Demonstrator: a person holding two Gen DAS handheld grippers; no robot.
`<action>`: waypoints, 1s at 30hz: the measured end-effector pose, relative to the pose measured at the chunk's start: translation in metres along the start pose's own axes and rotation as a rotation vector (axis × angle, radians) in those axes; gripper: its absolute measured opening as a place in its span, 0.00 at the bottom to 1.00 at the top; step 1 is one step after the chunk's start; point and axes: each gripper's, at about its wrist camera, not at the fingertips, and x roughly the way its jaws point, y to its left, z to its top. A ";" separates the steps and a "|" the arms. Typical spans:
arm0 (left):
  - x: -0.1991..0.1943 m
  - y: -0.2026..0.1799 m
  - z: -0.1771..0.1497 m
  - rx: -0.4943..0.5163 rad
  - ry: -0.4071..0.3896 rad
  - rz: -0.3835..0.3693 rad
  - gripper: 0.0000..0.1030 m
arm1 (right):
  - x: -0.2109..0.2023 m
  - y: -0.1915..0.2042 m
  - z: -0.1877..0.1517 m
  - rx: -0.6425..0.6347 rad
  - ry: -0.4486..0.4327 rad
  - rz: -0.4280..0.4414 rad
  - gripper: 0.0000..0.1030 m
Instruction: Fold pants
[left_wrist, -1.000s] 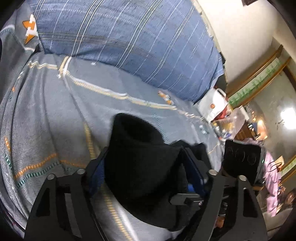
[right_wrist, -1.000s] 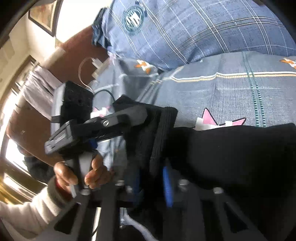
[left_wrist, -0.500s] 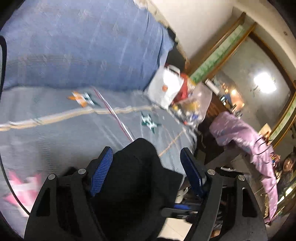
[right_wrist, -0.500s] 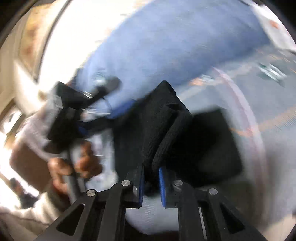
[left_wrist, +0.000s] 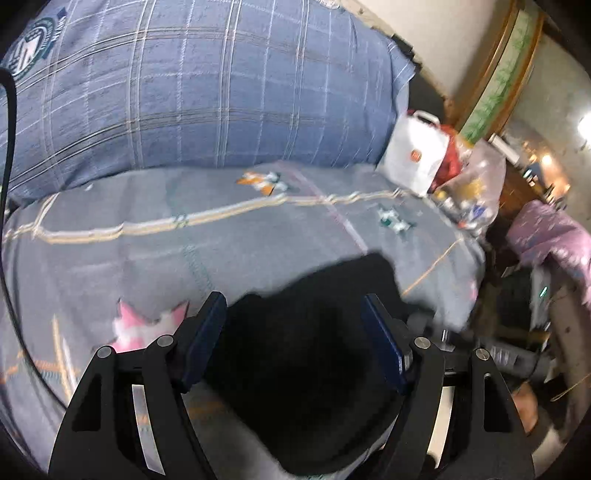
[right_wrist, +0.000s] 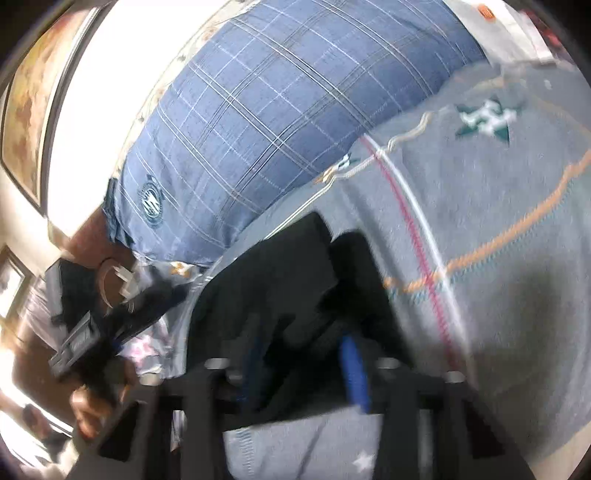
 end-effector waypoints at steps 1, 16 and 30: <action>0.001 0.000 -0.007 0.004 0.002 0.013 0.73 | -0.001 0.006 0.003 -0.059 -0.004 -0.054 0.19; 0.009 0.010 -0.014 -0.031 -0.022 0.142 0.78 | -0.030 0.033 0.018 -0.231 -0.052 -0.132 0.35; 0.062 0.027 -0.009 -0.074 0.036 0.129 0.83 | 0.089 0.042 0.039 -0.293 0.051 -0.129 0.38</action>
